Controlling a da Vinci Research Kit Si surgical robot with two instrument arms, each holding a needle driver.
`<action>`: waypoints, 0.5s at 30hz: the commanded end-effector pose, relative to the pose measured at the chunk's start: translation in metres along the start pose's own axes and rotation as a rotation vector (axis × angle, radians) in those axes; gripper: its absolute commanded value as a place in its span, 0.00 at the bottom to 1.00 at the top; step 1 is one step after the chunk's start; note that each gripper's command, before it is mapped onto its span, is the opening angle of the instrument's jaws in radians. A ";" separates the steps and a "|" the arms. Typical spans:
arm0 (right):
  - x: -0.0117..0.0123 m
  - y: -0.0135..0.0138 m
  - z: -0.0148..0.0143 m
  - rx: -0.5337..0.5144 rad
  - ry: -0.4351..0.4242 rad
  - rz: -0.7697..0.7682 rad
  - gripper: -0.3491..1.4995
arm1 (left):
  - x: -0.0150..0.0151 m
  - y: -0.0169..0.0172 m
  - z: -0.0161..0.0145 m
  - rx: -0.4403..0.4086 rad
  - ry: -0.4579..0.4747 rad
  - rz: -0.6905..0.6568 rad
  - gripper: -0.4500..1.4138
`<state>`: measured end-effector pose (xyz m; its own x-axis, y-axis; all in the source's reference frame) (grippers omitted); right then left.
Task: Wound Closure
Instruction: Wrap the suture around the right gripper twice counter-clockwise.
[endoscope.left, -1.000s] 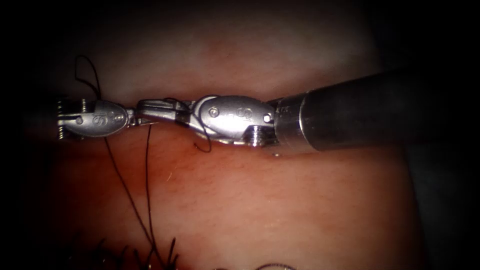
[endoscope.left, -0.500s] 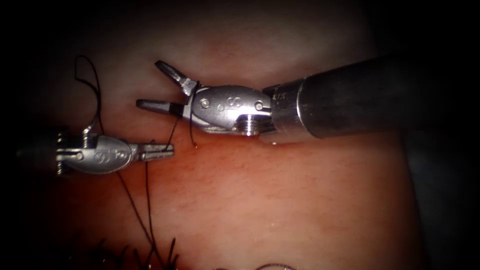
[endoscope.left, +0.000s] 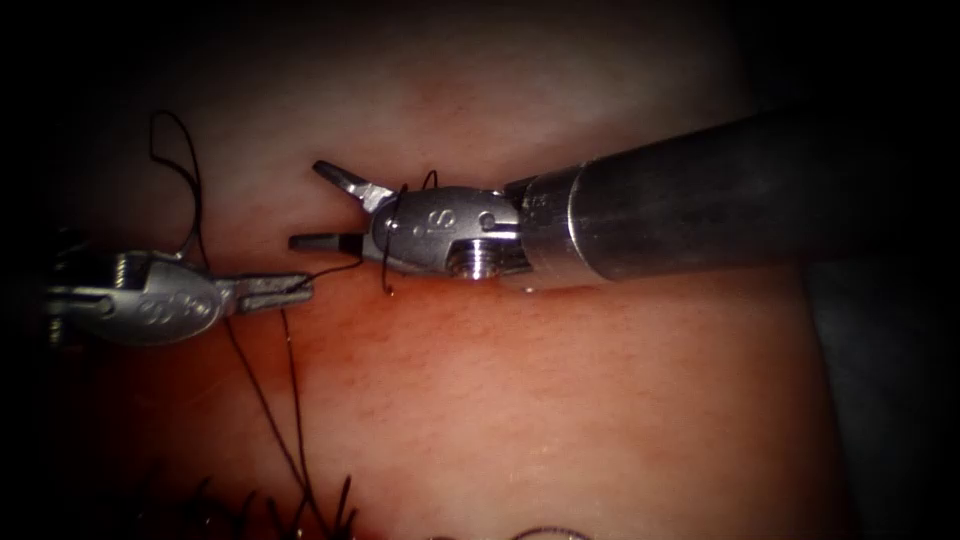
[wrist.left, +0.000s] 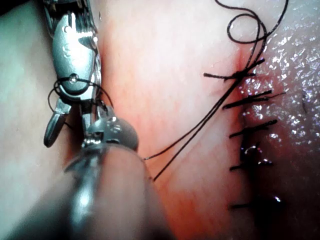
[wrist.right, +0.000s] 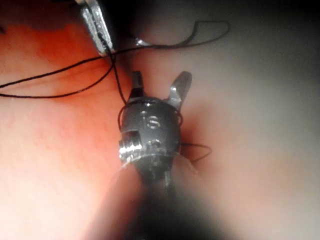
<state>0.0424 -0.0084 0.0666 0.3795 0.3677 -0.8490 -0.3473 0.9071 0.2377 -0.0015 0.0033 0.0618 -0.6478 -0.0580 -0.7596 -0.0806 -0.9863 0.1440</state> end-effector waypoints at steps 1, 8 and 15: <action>-0.0009 -0.0006 0.0009 0.013 -0.008 0.003 0.59 | -0.0002 -0.0001 0.0005 0.004 0.000 -0.002 0.00; -0.0025 -0.0017 0.0010 0.114 -0.017 -0.002 0.56 | -0.0006 -0.0034 -0.0002 0.013 -0.015 0.035 0.00; -0.0026 -0.0013 -0.0001 0.230 0.066 0.035 0.54 | -0.0021 -0.0058 0.0019 0.006 -0.026 0.046 0.00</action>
<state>0.0413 -0.0102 0.0680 0.3002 0.3983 -0.8667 -0.1417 0.9172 0.3724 -0.0007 0.0096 0.0637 -0.6738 -0.0992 -0.7322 -0.0506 -0.9824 0.1797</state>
